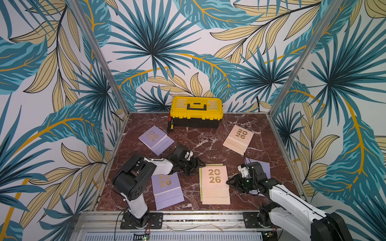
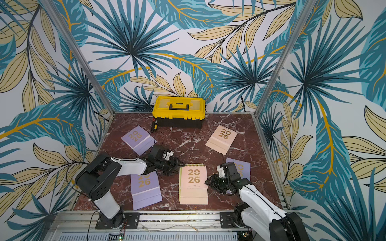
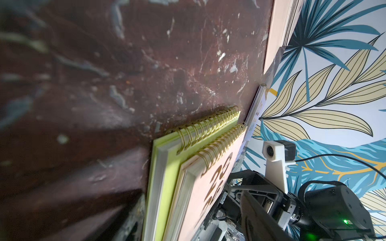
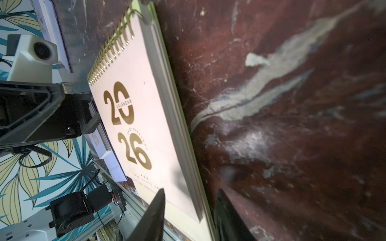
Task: Stack the calendars
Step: Place the calendar at the calendar.
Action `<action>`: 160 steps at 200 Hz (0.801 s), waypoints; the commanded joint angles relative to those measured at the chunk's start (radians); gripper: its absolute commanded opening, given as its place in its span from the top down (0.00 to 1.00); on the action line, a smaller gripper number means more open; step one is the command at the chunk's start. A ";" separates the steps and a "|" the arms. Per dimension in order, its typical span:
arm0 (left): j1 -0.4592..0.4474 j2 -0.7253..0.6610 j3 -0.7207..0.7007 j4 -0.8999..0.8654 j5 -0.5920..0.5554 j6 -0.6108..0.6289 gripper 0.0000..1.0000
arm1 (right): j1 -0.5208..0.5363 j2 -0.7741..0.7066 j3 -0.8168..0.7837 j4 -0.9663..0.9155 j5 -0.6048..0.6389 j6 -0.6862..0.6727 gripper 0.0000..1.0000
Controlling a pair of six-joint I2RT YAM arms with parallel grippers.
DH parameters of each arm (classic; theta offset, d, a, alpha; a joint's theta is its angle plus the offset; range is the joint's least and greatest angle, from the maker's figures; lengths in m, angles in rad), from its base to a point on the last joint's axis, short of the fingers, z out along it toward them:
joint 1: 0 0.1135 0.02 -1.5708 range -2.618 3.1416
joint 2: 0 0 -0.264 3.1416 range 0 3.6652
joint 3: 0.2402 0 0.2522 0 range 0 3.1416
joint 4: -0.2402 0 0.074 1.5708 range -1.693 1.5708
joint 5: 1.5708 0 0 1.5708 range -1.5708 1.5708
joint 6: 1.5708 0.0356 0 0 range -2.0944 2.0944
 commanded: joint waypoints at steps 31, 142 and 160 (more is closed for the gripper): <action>-0.007 0.032 0.035 0.004 -0.009 0.009 0.28 | 0.009 0.013 0.010 0.086 0.044 0.018 0.66; -0.009 0.045 0.048 0.004 -0.003 0.010 0.28 | 0.020 0.159 0.056 0.220 0.064 0.054 0.74; -0.009 0.045 0.047 0.004 -0.001 0.010 0.28 | 0.019 0.170 0.057 0.230 0.070 0.061 0.75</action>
